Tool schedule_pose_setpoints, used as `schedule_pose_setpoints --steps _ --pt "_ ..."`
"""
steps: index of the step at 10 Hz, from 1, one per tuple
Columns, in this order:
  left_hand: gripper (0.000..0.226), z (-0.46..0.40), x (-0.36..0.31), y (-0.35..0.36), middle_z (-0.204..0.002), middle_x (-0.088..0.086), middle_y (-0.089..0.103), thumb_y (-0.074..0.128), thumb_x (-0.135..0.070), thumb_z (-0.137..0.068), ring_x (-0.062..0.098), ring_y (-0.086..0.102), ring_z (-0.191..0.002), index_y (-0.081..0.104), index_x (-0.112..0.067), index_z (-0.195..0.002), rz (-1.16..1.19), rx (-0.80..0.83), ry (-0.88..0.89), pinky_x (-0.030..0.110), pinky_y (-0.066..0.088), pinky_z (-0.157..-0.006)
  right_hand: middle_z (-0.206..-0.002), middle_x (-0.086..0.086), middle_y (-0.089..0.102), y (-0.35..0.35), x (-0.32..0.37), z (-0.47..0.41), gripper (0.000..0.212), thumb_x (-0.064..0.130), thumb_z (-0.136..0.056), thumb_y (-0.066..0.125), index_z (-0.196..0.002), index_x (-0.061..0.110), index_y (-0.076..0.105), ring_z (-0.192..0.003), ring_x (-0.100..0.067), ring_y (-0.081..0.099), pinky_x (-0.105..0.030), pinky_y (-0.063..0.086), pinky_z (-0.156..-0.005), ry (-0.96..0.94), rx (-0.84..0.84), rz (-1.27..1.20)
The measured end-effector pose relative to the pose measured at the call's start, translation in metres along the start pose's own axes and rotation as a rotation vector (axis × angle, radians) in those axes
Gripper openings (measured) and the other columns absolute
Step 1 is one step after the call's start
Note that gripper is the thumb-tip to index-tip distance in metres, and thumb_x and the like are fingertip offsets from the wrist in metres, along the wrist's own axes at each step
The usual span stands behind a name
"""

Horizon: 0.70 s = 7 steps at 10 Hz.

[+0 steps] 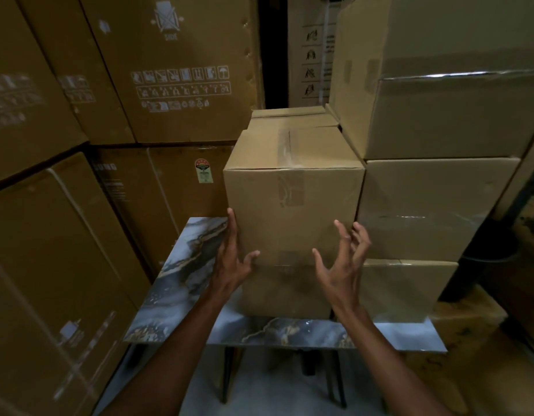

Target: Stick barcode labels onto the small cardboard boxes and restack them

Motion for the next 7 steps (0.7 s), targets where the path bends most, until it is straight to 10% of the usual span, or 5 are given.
schedule_pose_setpoints --steps 4,6,7 --pt "0.078 0.034 -0.011 0.013 -0.172 -0.003 -0.008 0.051 -0.032 -0.105 0.013 0.000 -0.157 0.001 -0.025 -0.164 -0.213 -0.117 0.007 0.039 0.020 -0.118 -0.167 -0.018 0.002 0.015 0.010 0.035 0.087 0.027 -0.084 0.077 -0.158 0.017 0.032 -0.155 -0.034 0.009 -0.057 0.032 -0.118 0.014 0.164 0.111" --pt "0.057 0.069 -0.005 0.017 -0.172 -0.004 0.008 0.041 -0.024 -0.109 0.007 0.009 -0.156 0.022 -0.020 -0.162 -0.102 -0.129 0.014 0.014 0.017 -0.119 -0.162 -0.012 0.024 0.018 0.024 0.058 0.065 0.019 -0.091 0.072 -0.150 0.018 0.046 -0.150 -0.024 0.026 -0.033 0.027 -0.118 -0.066 0.276 -0.073" --pt "0.054 0.087 0.009 0.016 -0.166 -0.006 0.028 0.039 -0.032 -0.108 0.000 0.023 -0.151 0.027 -0.024 -0.160 -0.044 -0.048 -0.093 0.023 0.027 -0.121 -0.153 -0.005 0.040 0.026 0.030 0.069 0.054 0.018 -0.095 0.067 -0.146 0.015 0.049 -0.142 -0.017 0.038 -0.029 0.032 -0.117 -0.079 0.369 -0.226"
Point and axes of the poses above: each hand's wrist, its own z-axis away from the middle knuckle, its own y-axis out of the palm, x = y × z, the point moved 2 cm from there along -z, towards the middle knuckle
